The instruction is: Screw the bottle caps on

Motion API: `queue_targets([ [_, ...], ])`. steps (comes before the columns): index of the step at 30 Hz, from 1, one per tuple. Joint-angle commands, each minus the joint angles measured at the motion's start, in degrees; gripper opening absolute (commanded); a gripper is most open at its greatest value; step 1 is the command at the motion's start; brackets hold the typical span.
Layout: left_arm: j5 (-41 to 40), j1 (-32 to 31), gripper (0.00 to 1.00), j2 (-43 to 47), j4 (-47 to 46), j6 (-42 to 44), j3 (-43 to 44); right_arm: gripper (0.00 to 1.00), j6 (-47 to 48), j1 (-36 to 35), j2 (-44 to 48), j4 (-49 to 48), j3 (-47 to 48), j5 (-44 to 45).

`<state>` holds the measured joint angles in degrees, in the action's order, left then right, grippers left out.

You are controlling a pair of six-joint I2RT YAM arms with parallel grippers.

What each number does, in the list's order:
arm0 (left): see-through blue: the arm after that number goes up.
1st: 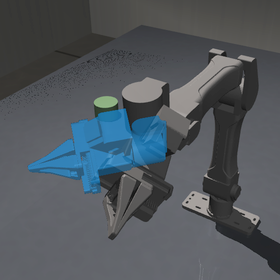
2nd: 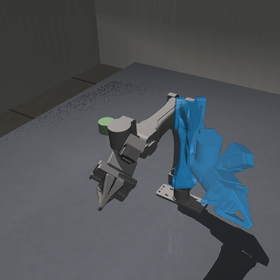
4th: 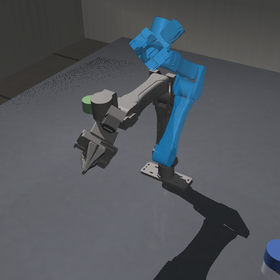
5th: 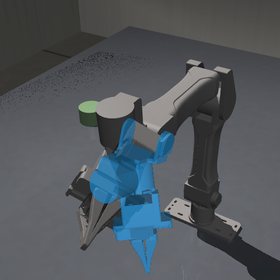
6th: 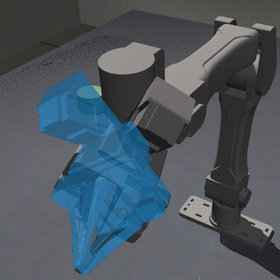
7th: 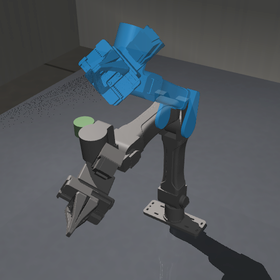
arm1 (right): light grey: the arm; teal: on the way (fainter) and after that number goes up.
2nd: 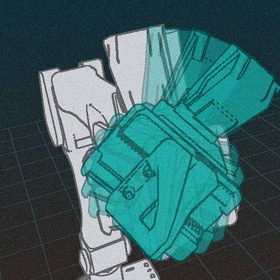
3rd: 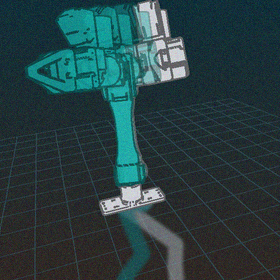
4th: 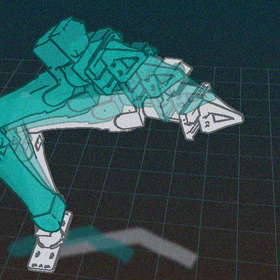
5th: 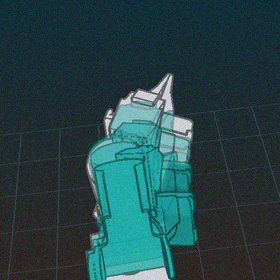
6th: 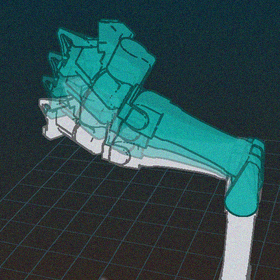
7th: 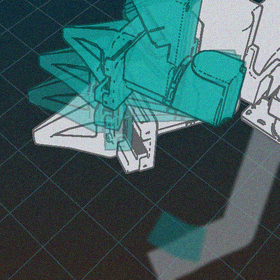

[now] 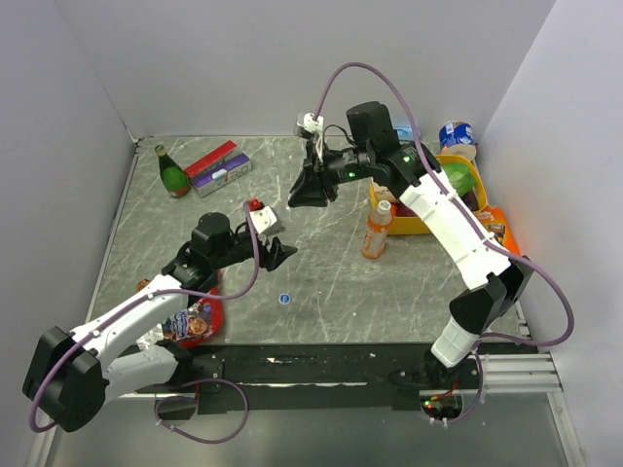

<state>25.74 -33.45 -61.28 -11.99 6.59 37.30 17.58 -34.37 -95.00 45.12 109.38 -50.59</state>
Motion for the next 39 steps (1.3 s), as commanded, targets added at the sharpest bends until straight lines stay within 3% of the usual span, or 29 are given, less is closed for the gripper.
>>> queue_targets([
  [1, 2.13, 0.14, 0.61, 2.30, -0.40, -1.05, -0.47, 0.47, -0.71, -0.44, 3.24, -1.53, 0.13, 1.27],
  [2, 1.17, 0.23, 0.54, 3.08, 0.47, -1.49, -0.56, 0.54, -0.27, -0.43, 3.77, -1.18, 0.48, 2.41],
  [5, -1.90, 1.72, 0.48, 5.36, 2.49, -3.85, -1.17, 0.66, 2.27, 1.40, 6.49, -0.30, 1.44, 5.59],
  [7, -2.44, 4.08, 0.32, 6.78, 3.81, -4.83, -1.53, 0.67, 1.49, 3.42, 6.85, 0.14, 2.06, 5.33],
  [8, -3.58, 4.88, 0.15, 8.26, 4.25, -5.88, -1.70, 0.67, 1.49, 5.17, 6.76, 0.66, 2.06, 4.45],
  [10, -5.07, 7.42, 0.01, 9.85, 5.22, -6.15, -2.23, 0.65, 5.86, 5.72, 6.24, 4.95, 1.71, 4.18],
  [16, -7.27, 13.93, 0.01, 14.86, 3.30, -14.05, -3.55, 0.61, 33.36, -2.53, 2.72, 15.86, -6.61, 11.99],
  [20, -10.00, 17.89, 0.01, 17.67, 1.71, -17.04, -3.99, 0.57, 51.62, -10.44, 0.61, 14.48, -15.93, 19.20],
  [23, -11.67, 20.18, 0.01, 19.61, 2.67, -17.66, -3.64, 0.56, 59.90, -14.49, -1.32, 9.92, -22.36, 23.07],
  [32, -15.98, 23.61, 0.01, 23.39, 7.07, -18.46, -3.11, 0.54, 69.24, -19.77, -13.18, 4.10, -23.60, 24.84],
  [39, -16.42, 24.40, 0.01, 22.96, 8.47, -16.61, -2.14, 0.55, 71.10, -21.62, -17.76, 2.95, -23.16, 22.46],
])
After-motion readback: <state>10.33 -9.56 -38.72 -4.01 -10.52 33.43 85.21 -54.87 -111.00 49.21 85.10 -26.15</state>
